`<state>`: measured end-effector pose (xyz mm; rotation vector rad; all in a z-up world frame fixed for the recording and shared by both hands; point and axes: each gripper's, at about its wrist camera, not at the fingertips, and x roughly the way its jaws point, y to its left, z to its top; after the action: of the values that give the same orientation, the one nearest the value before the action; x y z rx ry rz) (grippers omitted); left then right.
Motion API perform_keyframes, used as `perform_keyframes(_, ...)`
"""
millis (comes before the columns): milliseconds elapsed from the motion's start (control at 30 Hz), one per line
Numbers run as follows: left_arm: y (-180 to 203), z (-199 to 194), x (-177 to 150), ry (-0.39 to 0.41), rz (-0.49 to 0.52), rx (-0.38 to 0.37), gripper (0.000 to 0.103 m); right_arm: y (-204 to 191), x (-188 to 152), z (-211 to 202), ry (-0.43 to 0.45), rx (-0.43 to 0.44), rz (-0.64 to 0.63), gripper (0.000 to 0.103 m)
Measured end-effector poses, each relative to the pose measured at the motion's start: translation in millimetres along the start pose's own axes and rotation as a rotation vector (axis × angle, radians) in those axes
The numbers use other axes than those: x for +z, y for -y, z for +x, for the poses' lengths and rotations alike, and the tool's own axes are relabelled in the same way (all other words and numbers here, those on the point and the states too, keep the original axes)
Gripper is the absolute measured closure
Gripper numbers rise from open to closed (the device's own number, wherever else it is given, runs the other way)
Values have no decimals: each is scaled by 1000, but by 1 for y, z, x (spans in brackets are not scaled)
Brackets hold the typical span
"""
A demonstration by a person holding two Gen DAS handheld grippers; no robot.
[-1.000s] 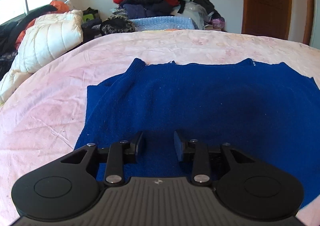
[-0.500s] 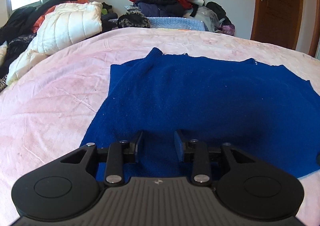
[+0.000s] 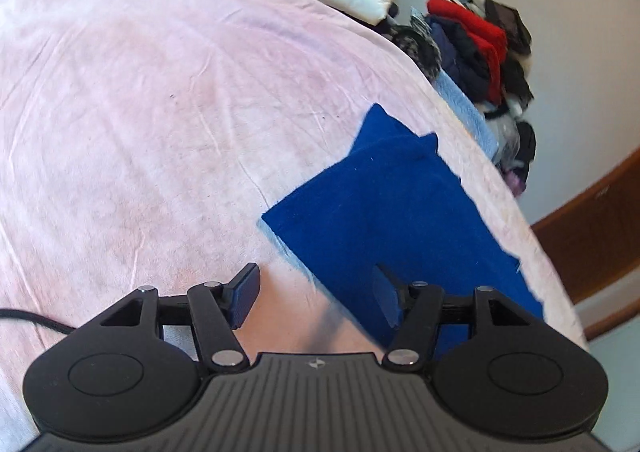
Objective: Fold small clothes
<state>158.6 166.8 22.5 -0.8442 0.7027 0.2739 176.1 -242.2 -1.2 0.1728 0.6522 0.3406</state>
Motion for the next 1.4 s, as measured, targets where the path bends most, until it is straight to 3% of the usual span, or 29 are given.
perform_keyframes(67, -12, 7, 10, -38, -143, -71, 42, -6, -5, 2, 8, -8, -47, 4)
perform_keyframes(133, -17, 16, 15, -59, -224, -105, 42, -10, -4, 4, -7, -20, -75, 2)
perform_keyframes(300, -10, 31, 18, -35, -268, -115, 42, 0, -4, 0, 17, 33, -16, 2)
perform_keyframes(400, 6, 35, 19, -4, -199, -66, 44, 4, -4, 0, 26, 54, 10, 2)
perform_keyframes(467, 17, 38, 16, 11, -135, -1, 75, 4, -4, 0, 27, 55, 12, 2)
perform_keyframes(567, 23, 39, 11, 36, -67, 54, 86, 5, -4, 0, 29, 59, 17, 2)
perform_keyframes(733, 42, 32, 0, 111, 73, 126, 91, 7, -5, -3, 34, 71, 32, 2)
perform_keyframes(867, 73, 27, -16, 175, 272, 192, 93, 8, -5, -4, 35, 75, 37, 2)
perform_keyframes(1000, 105, 21, -41, 267, 501, 208, 93, 9, 4, -6, 3, 76, 74, 3)
perform_keyframes(1133, 129, 20, -73, 314, 693, 177, 95, 11, 44, -9, -19, 201, 214, 4)
perform_keyframes(1233, 133, 28, -90, 303, 755, 164, 95, 1, 84, 5, -55, 298, 246, 2)
perform_keyframes(1300, 131, 34, -95, 275, 746, 160, 95, -12, 111, 31, -165, 366, 253, 2)
perform_keyframes(1400, 123, 43, -97, 247, 720, 178, 95, -46, 139, 74, -304, 396, 189, 2)
